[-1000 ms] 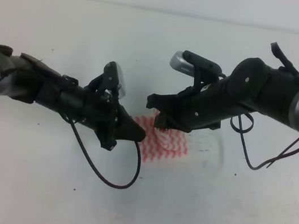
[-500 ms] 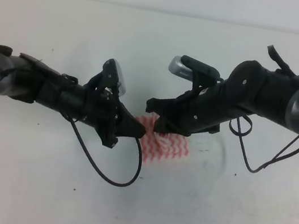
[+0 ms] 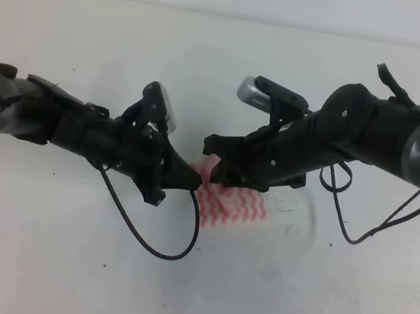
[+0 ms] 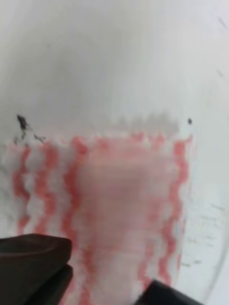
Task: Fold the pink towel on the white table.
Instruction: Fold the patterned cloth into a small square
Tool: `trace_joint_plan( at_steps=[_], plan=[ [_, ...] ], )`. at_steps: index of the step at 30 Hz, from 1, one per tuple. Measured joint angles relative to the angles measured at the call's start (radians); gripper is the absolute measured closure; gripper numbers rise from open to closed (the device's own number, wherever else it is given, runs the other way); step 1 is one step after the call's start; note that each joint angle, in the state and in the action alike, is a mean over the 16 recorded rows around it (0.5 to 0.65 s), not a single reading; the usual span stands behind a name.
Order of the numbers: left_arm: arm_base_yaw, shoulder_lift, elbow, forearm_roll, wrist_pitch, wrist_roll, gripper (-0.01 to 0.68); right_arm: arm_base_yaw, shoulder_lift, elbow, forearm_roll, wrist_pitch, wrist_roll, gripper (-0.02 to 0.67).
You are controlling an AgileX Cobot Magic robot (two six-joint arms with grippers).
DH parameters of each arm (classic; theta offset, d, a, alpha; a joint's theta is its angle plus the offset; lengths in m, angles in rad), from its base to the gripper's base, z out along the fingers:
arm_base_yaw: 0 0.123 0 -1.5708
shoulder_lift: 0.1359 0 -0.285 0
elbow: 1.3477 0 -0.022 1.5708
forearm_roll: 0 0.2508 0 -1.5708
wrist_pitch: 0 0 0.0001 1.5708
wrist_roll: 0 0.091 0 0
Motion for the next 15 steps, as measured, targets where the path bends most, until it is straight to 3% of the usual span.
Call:
trace_joint_plan(
  at_steps=[7,15],
  plan=[
    [0.0,0.001,0.0,-0.003,-0.029,0.0,0.678,0.0,0.0,0.0,0.006,0.017,0.0,0.461],
    [0.001,-0.002,0.0,-0.062,-0.057,0.0,0.677,0.0,0.0,0.0,-0.019,0.039,0.0,0.482]
  ],
)
